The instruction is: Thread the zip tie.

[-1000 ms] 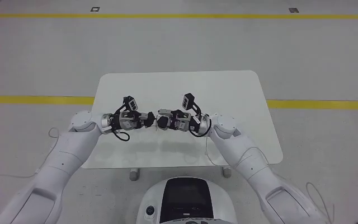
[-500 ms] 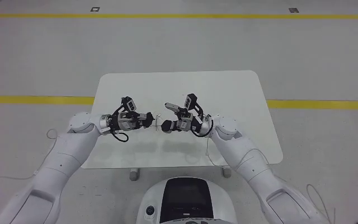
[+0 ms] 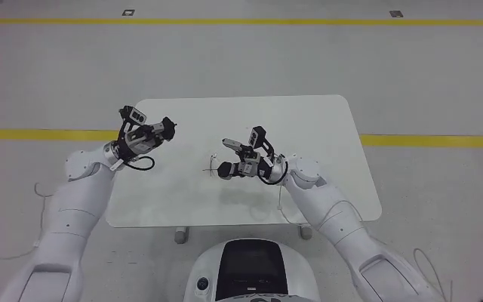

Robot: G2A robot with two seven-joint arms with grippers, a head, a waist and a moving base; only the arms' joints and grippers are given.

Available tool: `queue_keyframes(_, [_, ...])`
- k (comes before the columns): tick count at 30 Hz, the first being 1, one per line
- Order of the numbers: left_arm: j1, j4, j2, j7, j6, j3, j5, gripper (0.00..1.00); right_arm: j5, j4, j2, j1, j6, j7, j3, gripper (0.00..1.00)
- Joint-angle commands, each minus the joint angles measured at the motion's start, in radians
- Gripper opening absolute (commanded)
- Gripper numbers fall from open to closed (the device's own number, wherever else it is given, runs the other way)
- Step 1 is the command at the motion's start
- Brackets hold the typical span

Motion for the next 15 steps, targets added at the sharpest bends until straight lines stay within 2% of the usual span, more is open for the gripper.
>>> queue_keyframes(1, [0.009, -0.002, -0.021, -0.015, 0.000, -0.066, 0.045, 0.00, 0.000, 0.000, 0.000, 0.000, 0.000, 0.000, 0.000, 1.00])
queue_keyframes(5, [0.016, 0.013, -0.064, -0.039, 0.000, -0.155, 0.099, 0.00, -0.008, -0.002, 0.000, 0.000, 0.000, -0.009, 0.000, 1.00])
queue_keyframes(6, [0.017, 0.017, -0.070, -0.042, 0.000, -0.166, 0.102, 0.00, -0.046, -0.018, 0.002, 0.004, 0.007, -0.033, -0.007, 1.00])
queue_keyframes(8, [0.017, 0.017, -0.070, -0.042, 0.000, -0.166, 0.102, 0.00, -0.165, -0.068, 0.008, 0.027, 0.035, -0.084, -0.023, 1.00])
queue_keyframes(12, [0.017, 0.017, -0.070, -0.042, 0.000, -0.166, 0.102, 0.00, -0.432, -0.154, 0.016, 0.084, 0.160, -0.185, -0.076, 1.00])
queue_keyframes(15, [0.017, 0.017, -0.070, -0.042, 0.000, -0.166, 0.102, 0.00, -0.613, -0.175, 0.013, 0.141, 0.276, -0.226, -0.141, 1.00])
